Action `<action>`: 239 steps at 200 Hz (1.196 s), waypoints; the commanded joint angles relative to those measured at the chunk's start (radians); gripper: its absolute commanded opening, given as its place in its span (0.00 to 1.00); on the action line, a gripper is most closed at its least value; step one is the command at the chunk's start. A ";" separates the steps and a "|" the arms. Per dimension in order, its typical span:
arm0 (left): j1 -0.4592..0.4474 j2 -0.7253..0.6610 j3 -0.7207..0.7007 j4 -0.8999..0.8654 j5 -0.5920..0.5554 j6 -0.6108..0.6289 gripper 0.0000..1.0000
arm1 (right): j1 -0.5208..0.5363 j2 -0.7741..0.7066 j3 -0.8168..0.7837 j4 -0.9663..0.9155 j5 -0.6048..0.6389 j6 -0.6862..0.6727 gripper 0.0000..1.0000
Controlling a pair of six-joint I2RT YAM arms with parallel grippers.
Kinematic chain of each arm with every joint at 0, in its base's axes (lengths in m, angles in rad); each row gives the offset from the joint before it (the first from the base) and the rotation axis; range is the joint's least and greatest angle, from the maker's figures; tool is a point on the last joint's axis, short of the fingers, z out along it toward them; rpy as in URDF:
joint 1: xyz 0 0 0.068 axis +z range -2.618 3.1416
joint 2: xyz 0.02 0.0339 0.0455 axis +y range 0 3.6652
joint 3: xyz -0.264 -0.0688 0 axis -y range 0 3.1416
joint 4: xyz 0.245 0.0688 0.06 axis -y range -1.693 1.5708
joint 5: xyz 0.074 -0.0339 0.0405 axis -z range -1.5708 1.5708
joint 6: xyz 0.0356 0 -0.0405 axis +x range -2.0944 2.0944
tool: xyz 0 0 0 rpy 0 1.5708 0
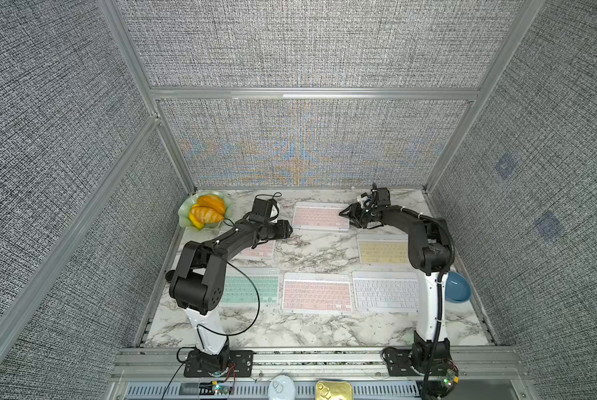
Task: Stack the numeric keypads
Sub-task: Place the numeric keypad at the numeric keypad.
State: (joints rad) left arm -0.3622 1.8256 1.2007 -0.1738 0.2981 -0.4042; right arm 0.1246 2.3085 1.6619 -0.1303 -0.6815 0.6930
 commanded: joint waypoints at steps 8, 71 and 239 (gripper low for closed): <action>0.002 0.001 -0.001 0.010 0.006 0.002 0.64 | 0.000 0.006 0.013 -0.029 0.021 -0.024 0.50; 0.002 0.006 -0.004 0.012 0.006 0.003 0.64 | 0.000 0.017 0.027 -0.037 0.037 -0.024 0.51; 0.002 -0.046 -0.043 0.004 -0.015 -0.003 0.64 | -0.009 -0.133 -0.076 -0.053 0.160 -0.047 0.53</action>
State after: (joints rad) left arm -0.3618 1.8111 1.1732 -0.1734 0.2958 -0.4042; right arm 0.1131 2.2295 1.6249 -0.1818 -0.5598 0.6590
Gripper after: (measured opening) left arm 0.643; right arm 0.529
